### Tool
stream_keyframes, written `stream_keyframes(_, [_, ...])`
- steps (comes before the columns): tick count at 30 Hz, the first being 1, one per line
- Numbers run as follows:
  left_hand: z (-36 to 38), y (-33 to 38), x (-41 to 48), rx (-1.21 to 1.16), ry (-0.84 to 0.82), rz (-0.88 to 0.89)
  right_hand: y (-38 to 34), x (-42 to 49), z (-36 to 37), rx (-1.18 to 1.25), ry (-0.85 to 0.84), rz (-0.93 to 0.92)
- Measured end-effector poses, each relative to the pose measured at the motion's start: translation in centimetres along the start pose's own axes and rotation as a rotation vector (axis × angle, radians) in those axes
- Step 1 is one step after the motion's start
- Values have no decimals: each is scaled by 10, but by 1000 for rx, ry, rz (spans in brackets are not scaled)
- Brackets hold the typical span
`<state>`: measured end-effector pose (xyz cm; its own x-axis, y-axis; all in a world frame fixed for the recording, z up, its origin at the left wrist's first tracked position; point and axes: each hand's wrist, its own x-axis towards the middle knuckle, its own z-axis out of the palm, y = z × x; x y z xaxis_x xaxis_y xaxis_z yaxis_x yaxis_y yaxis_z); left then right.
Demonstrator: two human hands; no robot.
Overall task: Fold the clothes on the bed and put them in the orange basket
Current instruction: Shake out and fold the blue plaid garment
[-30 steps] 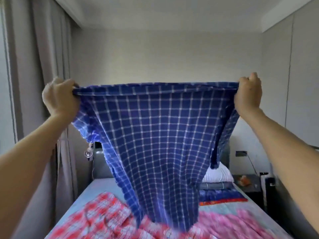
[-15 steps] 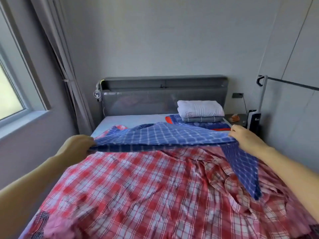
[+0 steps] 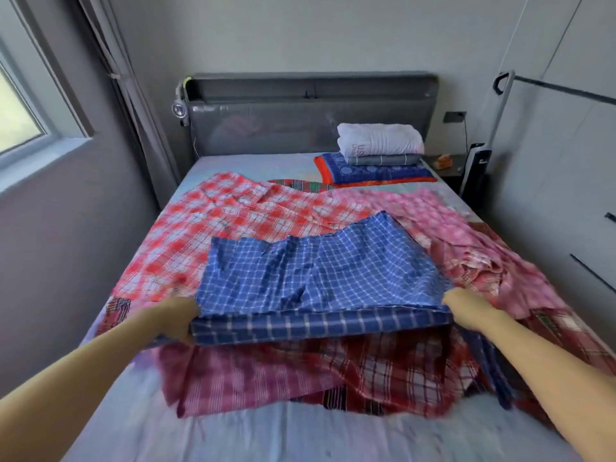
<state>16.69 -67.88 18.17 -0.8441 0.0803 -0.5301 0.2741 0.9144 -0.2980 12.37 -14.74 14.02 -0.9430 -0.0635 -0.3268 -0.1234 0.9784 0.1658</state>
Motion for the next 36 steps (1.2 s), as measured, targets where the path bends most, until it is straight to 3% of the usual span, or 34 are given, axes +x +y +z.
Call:
stream_keyframes(8, [36,65,-84,-96,-245,17,0,-79,33,-212,-367,-14])
stream_keyframes(12, [41,99,-133,-137,-419,-1,17,-120,49,-263,-436,-1])
stream_keyframes(18, [51,103,-140,-250,-141,-41,22,-134,50,-284,-371,34])
stream_keyframes(21, [48,100,-121,-252,6,-67,13,-128,44,-231,-253,94])
stream_keyframes(24, [48,92,-93,-318,34,-78,4,-111,46,-234,-185,103])
stream_keyframes(27, [48,86,-63,-421,10,-57,-25,-87,39,-249,-250,61])
stream_keyframes(30, [45,84,-27,-501,-16,27,-89,-58,27,-59,-369,-74])
stream_keyframes(34, [31,87,20,-553,-18,166,-216,-34,2,653,-443,-378])
stream_keyframes(36, [27,84,41,-584,-8,201,-276,-22,-8,839,-467,-433])
